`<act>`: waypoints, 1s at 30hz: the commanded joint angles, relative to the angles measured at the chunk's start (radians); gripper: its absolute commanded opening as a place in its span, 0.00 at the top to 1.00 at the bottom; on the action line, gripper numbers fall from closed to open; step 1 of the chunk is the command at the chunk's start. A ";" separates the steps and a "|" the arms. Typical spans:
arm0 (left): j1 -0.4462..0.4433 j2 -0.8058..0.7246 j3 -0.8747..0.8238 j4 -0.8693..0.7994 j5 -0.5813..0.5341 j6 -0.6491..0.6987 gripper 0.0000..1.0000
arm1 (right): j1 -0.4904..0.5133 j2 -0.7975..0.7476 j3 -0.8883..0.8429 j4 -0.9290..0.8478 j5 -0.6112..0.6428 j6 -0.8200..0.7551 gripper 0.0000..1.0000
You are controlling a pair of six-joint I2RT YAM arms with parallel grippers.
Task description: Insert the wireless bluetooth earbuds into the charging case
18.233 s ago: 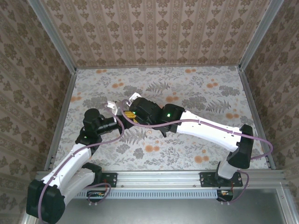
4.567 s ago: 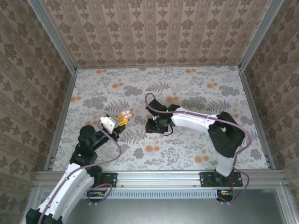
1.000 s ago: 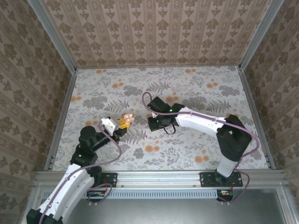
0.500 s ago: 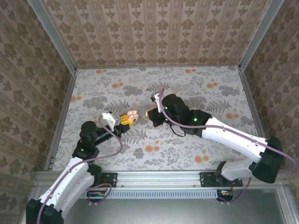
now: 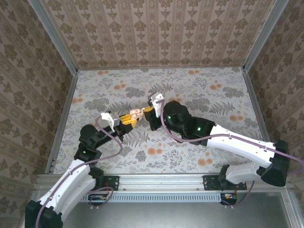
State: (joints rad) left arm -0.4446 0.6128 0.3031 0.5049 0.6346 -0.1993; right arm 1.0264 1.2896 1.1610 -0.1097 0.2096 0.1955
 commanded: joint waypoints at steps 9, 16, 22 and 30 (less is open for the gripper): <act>-0.044 -0.025 0.043 0.040 -0.035 -0.031 1.00 | 0.026 0.040 0.028 0.037 0.058 -0.063 0.94; -0.048 -0.028 0.045 0.043 -0.052 -0.034 1.00 | 0.038 0.043 0.019 0.038 0.060 -0.068 0.94; -0.049 -0.034 0.044 0.043 -0.063 -0.038 1.00 | 0.046 0.051 0.010 0.037 0.069 -0.071 0.94; -0.051 -0.036 0.046 0.053 -0.069 -0.042 1.00 | 0.046 0.071 0.009 0.038 0.088 -0.062 0.94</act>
State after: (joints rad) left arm -0.4908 0.5934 0.3141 0.5018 0.5789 -0.2180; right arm 1.0615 1.3445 1.1614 -0.0582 0.2794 0.1333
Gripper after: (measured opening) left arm 0.134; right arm 0.063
